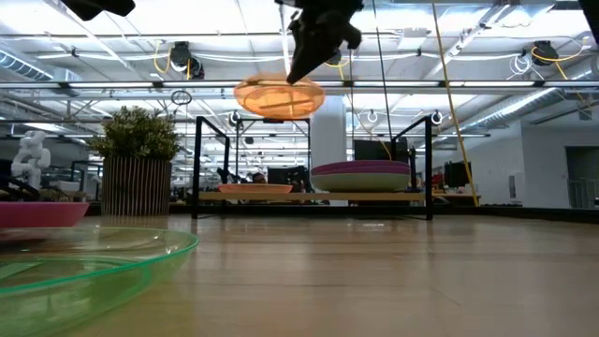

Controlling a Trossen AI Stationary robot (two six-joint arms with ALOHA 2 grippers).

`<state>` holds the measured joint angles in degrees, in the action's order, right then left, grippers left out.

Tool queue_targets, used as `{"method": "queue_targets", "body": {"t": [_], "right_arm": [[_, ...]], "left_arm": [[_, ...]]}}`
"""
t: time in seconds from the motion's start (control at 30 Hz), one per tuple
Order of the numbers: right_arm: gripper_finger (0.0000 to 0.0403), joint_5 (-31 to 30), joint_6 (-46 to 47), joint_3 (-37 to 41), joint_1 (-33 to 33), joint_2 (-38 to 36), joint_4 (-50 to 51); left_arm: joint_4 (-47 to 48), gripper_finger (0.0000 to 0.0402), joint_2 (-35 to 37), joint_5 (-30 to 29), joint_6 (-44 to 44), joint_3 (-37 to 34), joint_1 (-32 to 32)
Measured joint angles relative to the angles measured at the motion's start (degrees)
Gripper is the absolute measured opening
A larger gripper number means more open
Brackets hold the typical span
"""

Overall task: Place and stack plates onto a shelf
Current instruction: Stack the transparent orange plate on top of the transparent green plate on the shelf

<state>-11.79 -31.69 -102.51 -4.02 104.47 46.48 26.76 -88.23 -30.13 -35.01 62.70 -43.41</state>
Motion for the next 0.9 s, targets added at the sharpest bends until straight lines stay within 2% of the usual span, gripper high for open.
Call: {"method": "queue_targets", "body": {"t": [0.1, 0.6, 0.9], "right_arm": [[0.0000, 4.08, -2.66, 1.84, -2.69, 0.00, -3.29], [0.0000, 16.30, -10.99, 13.43, -12.13, 0.19, -26.11], [0.0000, 20.30, -11.70, 17.81, -15.46, 0.85, -32.91]], "left_arm": [[0.00, 0.0129, 0.00, -0.09, -0.53, 0.00, -0.25], [0.00, 0.0129, 0.00, -2.96, -1.11, 0.00, -0.09], [0.05, 0.0129, 0.00, -3.02, -0.44, 0.00, 0.32]]}}
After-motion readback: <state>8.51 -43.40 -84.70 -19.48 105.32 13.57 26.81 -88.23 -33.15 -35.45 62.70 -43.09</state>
